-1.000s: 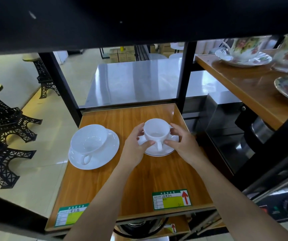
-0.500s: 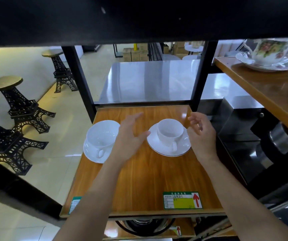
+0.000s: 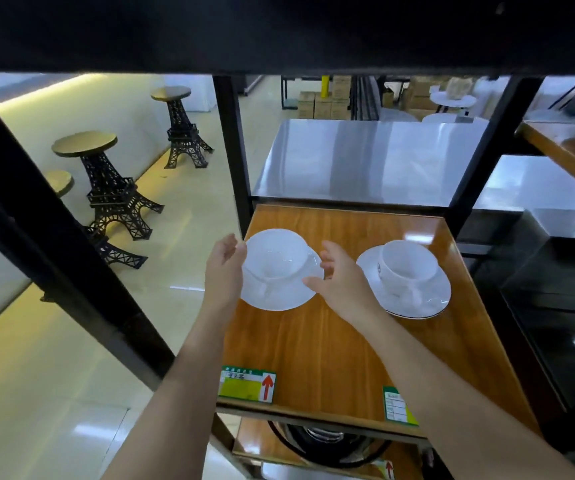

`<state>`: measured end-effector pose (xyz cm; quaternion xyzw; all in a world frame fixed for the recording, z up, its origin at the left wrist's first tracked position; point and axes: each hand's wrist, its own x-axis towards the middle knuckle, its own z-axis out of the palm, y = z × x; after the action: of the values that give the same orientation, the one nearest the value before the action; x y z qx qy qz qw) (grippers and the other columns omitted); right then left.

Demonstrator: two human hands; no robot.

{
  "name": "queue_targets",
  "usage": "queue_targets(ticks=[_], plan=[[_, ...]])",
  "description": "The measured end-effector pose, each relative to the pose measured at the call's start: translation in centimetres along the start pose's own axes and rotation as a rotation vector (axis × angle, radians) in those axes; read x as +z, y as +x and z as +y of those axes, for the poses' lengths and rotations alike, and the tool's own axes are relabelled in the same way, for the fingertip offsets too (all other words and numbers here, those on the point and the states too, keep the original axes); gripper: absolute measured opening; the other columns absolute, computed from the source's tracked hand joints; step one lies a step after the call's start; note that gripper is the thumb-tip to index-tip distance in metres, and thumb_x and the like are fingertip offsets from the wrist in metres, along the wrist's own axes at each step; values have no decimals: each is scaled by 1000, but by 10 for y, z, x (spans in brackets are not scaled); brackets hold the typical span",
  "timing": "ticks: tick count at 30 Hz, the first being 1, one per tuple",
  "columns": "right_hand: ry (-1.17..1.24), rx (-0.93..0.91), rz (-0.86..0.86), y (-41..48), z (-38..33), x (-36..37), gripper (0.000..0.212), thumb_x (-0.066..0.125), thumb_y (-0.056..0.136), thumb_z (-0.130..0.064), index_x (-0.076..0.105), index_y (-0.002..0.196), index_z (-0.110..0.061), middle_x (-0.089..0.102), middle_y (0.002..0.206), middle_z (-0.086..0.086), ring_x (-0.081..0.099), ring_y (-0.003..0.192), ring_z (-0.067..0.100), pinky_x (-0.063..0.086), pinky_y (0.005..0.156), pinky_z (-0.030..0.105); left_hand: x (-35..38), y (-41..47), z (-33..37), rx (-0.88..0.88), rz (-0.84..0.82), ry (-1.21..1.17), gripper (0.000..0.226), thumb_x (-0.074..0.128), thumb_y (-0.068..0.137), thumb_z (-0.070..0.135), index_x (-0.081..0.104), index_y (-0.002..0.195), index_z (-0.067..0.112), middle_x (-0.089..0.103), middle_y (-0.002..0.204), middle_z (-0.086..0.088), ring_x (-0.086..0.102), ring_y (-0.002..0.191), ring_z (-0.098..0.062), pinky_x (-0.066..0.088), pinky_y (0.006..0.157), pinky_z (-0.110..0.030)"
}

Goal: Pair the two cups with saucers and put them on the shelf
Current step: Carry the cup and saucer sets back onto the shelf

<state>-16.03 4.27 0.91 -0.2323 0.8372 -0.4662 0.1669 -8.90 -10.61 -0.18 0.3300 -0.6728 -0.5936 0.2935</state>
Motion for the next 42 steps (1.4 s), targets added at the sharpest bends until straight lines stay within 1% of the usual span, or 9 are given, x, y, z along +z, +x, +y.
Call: queue_targets(ticks=[5,8,10,15,21,26,31,36,42], plan=[[-46,21,-85,6,1,8,84,68,83,-17,17,149,-20,34,152,3,37,137,24,39,106,41,-13,-11,-17,-26,-110,-15,52,43,99,19,27,148,16,35,152,-2,36,137,-13,28,96,-17],[-56,13,-90,10,1,9,84,69,83,-17,17,149,-21,34,152,3,36,137,24,38,107,41,-18,-19,-14,124,-263,44,49,55,91,4,37,133,22,52,119,26,50,97,27,36,72,7],[-43,7,-98,10,0,11,84,70,82,-16,18,149,-21,36,150,4,37,136,24,38,108,43,-20,-19,-15,197,-316,71,53,63,82,7,40,127,24,52,104,37,48,89,34,38,66,8],[-71,-43,-89,12,-1,16,77,71,80,-20,28,144,-25,46,141,1,40,132,23,30,112,51,-22,-14,-23,215,-352,115,70,70,73,19,44,138,18,55,125,13,52,107,19,42,75,2],[-49,-29,-84,13,-1,17,80,72,78,-18,28,145,-23,45,142,2,39,133,23,33,111,50,-21,-11,-26,188,-297,153,70,78,75,21,45,136,23,54,123,15,53,104,10,43,72,4],[-89,-17,-15,11,3,15,80,69,80,-15,25,146,-23,37,148,3,34,136,24,33,112,49,-23,-15,-27,178,-295,150,63,74,77,10,45,132,19,52,117,16,51,97,23,40,71,6],[-98,86,263,-6,14,12,44,52,92,-23,40,133,-13,59,107,5,55,91,15,45,73,27,-21,-13,-32,-20,-53,190,54,56,91,12,34,141,15,41,145,-6,41,130,-18,34,97,-25],[-39,187,329,-11,29,11,24,48,94,-25,51,113,-10,62,100,7,60,89,20,44,69,26,-21,-14,-33,-118,90,145,47,53,93,20,38,137,15,52,133,-7,50,109,-17,42,88,-30],[88,251,167,-4,29,15,44,50,92,-32,42,131,-12,64,93,8,53,58,11,37,39,15,-21,-15,-33,-103,-18,241,47,54,93,18,41,138,13,57,130,-10,53,116,-25,42,89,-33]])
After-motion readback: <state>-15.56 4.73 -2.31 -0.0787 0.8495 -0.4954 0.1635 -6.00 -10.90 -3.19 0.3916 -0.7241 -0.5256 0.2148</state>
